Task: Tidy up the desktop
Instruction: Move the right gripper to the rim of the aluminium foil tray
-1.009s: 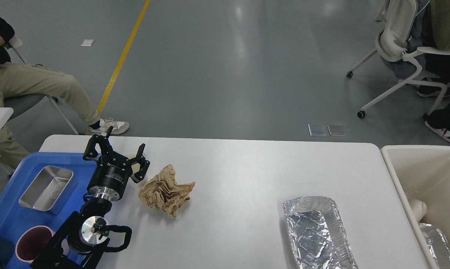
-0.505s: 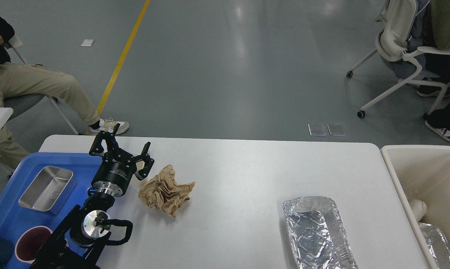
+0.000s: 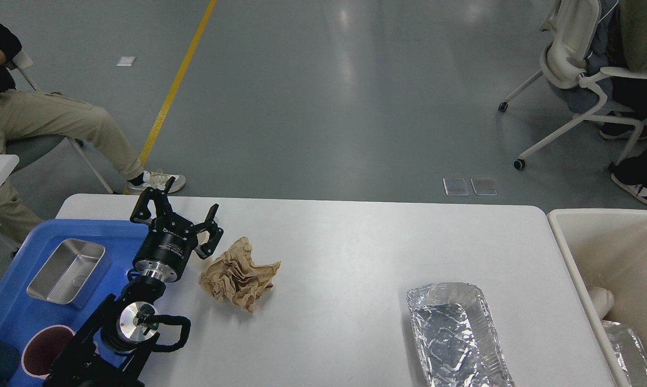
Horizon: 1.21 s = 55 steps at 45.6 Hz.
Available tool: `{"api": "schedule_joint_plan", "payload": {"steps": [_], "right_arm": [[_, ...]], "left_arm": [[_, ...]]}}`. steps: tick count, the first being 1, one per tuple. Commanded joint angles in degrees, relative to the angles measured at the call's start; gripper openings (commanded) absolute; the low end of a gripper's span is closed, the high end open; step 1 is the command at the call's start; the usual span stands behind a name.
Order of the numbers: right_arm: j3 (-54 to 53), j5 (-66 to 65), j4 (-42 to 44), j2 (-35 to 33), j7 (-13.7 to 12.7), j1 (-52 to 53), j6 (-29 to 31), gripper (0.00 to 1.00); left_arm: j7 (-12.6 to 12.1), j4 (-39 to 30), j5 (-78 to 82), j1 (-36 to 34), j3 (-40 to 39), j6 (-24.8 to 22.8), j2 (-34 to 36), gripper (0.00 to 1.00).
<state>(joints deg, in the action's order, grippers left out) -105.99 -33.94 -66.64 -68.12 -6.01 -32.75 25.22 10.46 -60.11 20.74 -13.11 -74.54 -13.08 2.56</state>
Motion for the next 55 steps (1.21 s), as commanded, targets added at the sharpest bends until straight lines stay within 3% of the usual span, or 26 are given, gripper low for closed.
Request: {"api": "schedule_joint_plan", "payload": {"steps": [1, 6, 14, 30, 39, 45, 55], "right_arm": [[0.6, 0.1, 0.19, 2.02, 0.65, 2.77, 1.16, 1.0], [1.3, 0.1, 0.28, 4.48, 0.56, 3.4, -2.19, 1.0], [6.66, -0.6, -0.6, 5.8, 1.08, 2.52, 2.03, 1.0], [9.75, -8.95, -10.53, 14.06, 9.43, 2.6, 4.05, 1.0], [10.97, -8.87, -11.32, 20.73, 9.08, 2.6, 10.29, 1.0], [15.09, -9.92, -12.38, 24.43, 6.98, 2.6, 9.94, 1.0], [18.88, -10.97, -13.96, 28.82, 6.89, -0.91, 8.89, 1.0]], "left_arm": [[0.0, -0.09, 0.0, 0.01, 0.01, 0.16, -0.1, 0.97], [0.0, 0.0, 0.09, -0.07, 0.01, 0.07, 0.07, 0.97], [0.0, 0.08, 0.09, -0.16, -0.17, 0.16, 0.43, 0.97], [0.09, 0.17, 0.17, -0.51, -0.34, 0.86, 0.6, 0.97], [0.09, 0.26, 0.09, -0.6, -1.05, 0.95, 1.04, 0.97], [0.09, 0.35, 0.09, -0.6, -1.05, 1.03, 1.92, 0.97], [0.0, 0.35, 0.09, -0.6, -1.22, 1.12, 2.18, 0.97]]}}
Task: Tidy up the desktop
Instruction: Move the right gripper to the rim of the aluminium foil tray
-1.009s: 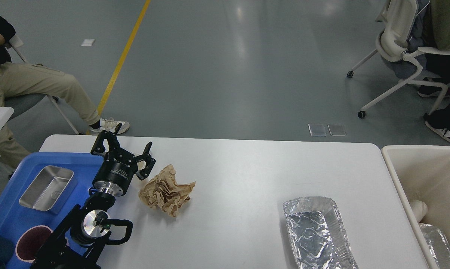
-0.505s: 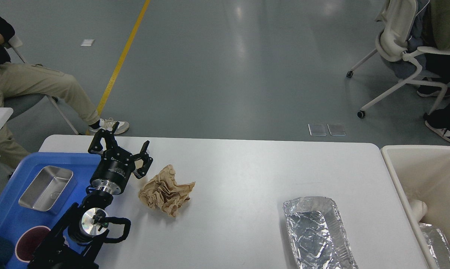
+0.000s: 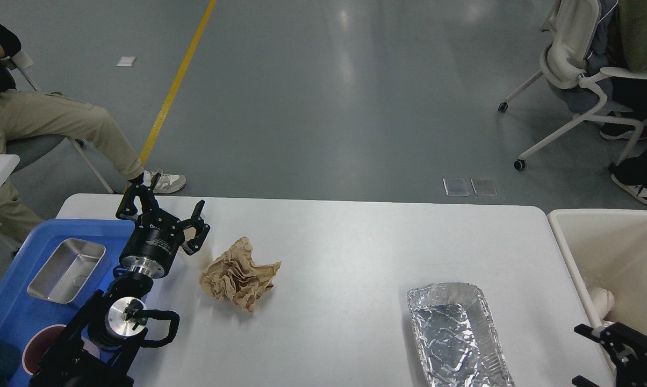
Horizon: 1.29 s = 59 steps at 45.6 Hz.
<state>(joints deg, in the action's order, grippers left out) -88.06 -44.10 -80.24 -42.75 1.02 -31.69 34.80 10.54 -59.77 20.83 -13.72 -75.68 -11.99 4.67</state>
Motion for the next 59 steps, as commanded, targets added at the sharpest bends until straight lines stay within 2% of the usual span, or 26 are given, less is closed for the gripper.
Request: {"api": "schedule_joint_plan", "payload": {"steps": [1, 12, 29, 59], "right_arm": [[0.96, -1.5, -0.44, 4.34, -0.14, -2.41, -0.7, 1.0], [0.96, -6.52, -2.11, 12.69, -0.14, -4.87, -0.87, 1.0], [1.84, -11.0, -4.22, 20.6, -0.49, -4.26, -1.75, 1.0], [5.45, -11.44, 4.56, 23.68, -0.49, 5.58, -4.3, 1.0]], "left_arm": [[-0.08, 0.0, 0.0, 0.0, -0.08, 0.04, 0.07, 0.97], [-0.17, 0.0, 0.09, -0.26, 0.01, 0.56, 0.16, 0.97], [-0.17, 0.0, 0.09, -0.52, 0.36, 0.92, 0.78, 0.97], [-0.08, 0.0, 0.09, 0.18, 0.19, 0.92, 0.69, 0.97]]}}
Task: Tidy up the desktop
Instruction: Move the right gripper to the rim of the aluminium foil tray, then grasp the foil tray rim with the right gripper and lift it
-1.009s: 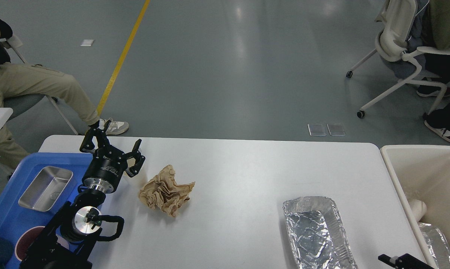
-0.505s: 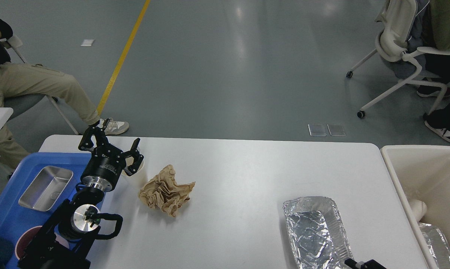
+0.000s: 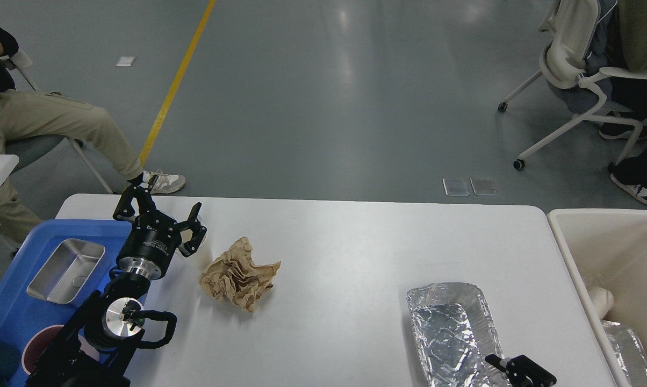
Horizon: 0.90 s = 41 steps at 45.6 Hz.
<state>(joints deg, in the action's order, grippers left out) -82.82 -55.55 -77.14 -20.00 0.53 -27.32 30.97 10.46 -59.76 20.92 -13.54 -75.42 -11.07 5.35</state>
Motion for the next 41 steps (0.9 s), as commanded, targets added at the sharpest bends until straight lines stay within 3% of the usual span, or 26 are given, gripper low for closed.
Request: {"api": "schedule_joint_plan", "payload": {"steps": [1, 19, 31, 33, 37, 41], "right_arm": [[0.21, 0.09, 1.72, 1.11, 0.0, 1.56, -0.47, 1.0], [4.95, 0.0, 5.07, 3.13, 0.26, 7.54, -5.74, 1.0], [5.48, -0.7, 5.07, 3.04, 0.62, 8.95, -6.01, 0.97], [5.48, -1.67, 5.07, 2.95, 0.62, 9.47, -6.01, 0.89], [5.57, -2.99, 5.07, 2.78, 0.62, 9.82, -6.1, 0.61], [5.65, -3.16, 5.77, 2.78, 0.62, 10.53, -6.1, 0.57]], "left_arm": [[0.0, 0.0, -0.09, 0.1, -0.17, 0.0, 0.01, 0.97], [0.09, 0.0, 0.0, 0.27, -0.26, 0.08, 0.36, 0.97], [0.44, -0.18, -0.09, 0.89, -0.43, 0.08, 0.19, 0.97], [0.44, -0.18, -0.09, 0.98, -0.43, 0.08, 0.19, 0.97], [0.44, -0.18, -0.09, 0.98, -0.43, 0.08, 0.19, 0.97], [0.44, -0.18, -0.09, 0.98, -0.43, 0.08, 0.36, 0.97]]}}
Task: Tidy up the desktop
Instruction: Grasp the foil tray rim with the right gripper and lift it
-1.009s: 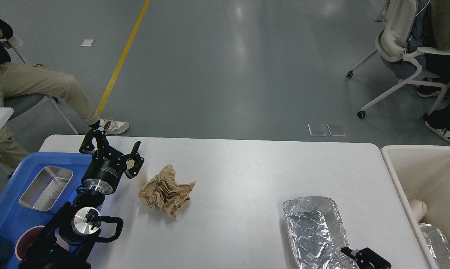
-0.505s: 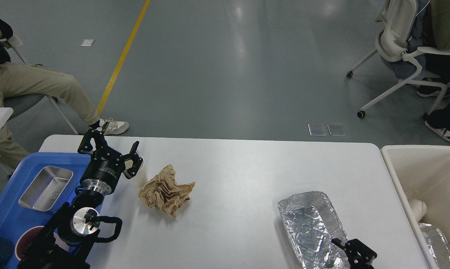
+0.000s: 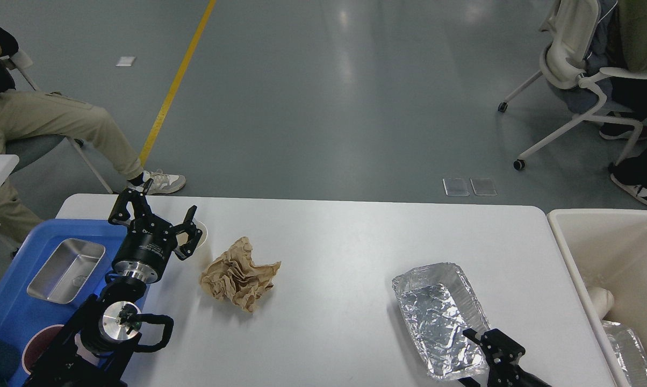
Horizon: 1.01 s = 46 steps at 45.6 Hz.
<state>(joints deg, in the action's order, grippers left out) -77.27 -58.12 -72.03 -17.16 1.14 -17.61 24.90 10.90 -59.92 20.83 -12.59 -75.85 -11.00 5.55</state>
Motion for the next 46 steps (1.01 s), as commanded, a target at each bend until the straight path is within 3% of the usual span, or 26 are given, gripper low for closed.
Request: {"api": "schedule_joint_plan", "payload": {"steps": [1, 13, 19, 21, 24, 33, 46], "right_arm": [[0.19, -0.59, 1.36, 0.02, 0.01, 1.26, -0.02, 0.56], [5.2, -0.95, 9.62, 0.55, 0.45, 8.56, -0.29, 0.49], [6.43, -0.95, 10.42, 0.73, 0.8, 9.88, -0.2, 0.39], [6.78, -0.86, 10.24, 0.64, 1.5, 9.97, -0.2, 0.28], [7.83, -0.86, 9.8, 0.64, 2.2, 10.05, -0.11, 0.0], [8.9, -0.95, 8.05, -0.15, 2.38, 10.23, -0.29, 0.0], [8.1, -0.95, 5.58, -6.56, 2.38, 10.23, -1.17, 0.0]], "left_arm": [[0.0, -0.02, 0.09, 0.02, 0.0, 0.01, 0.16, 0.97], [0.09, -0.46, 0.09, 0.72, -1.32, 0.27, 0.69, 0.97], [0.09, -0.82, 0.09, 1.42, -1.76, 0.27, 1.39, 0.97], [0.09, -0.82, 0.09, 1.51, -1.85, 0.27, 1.48, 0.97], [0.09, -0.82, 0.09, 1.69, -2.28, 0.27, 1.48, 0.97], [0.09, -0.82, 0.0, 1.69, -2.55, 0.27, 1.48, 0.97], [0.09, -0.82, 0.0, 1.6, -2.55, 0.27, 1.22, 0.97]]}}
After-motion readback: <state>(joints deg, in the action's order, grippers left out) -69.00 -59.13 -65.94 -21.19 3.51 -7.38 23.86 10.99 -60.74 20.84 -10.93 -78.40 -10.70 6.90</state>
